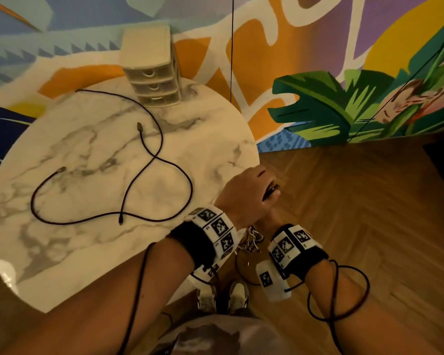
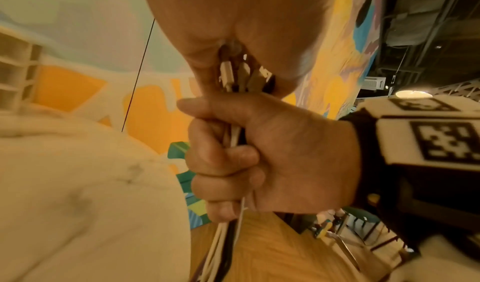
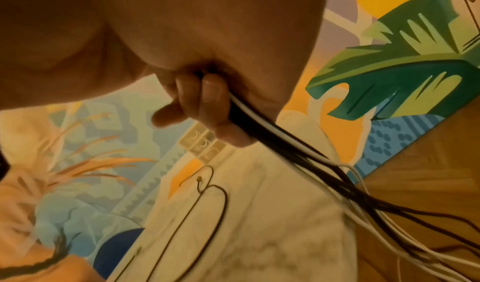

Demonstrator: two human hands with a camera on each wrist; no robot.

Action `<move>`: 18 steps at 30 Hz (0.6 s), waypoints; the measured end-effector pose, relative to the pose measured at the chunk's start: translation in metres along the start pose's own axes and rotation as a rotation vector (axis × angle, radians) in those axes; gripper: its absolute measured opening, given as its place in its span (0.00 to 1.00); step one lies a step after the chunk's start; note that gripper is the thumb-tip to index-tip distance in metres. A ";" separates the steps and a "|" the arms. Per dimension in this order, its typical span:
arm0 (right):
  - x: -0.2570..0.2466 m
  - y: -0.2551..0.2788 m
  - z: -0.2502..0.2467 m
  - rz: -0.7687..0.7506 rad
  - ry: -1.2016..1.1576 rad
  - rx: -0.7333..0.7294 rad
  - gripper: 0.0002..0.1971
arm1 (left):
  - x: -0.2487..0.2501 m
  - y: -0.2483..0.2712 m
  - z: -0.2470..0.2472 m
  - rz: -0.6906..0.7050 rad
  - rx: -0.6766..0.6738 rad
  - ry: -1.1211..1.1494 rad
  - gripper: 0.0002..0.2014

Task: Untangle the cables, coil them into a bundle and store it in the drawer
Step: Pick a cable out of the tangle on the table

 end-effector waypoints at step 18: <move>0.069 -0.018 0.009 0.300 0.328 0.058 0.27 | -0.157 0.181 0.026 -0.409 -0.466 -0.387 0.22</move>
Point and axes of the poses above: each hand's wrist, its own y-axis away from the middle knuckle, its own z-axis out of the palm, x = y × z, the point moved 4 cm from there along -y, towards the middle knuckle, and after that the axes turned 8 degrees about z, right-handed, at the moved point
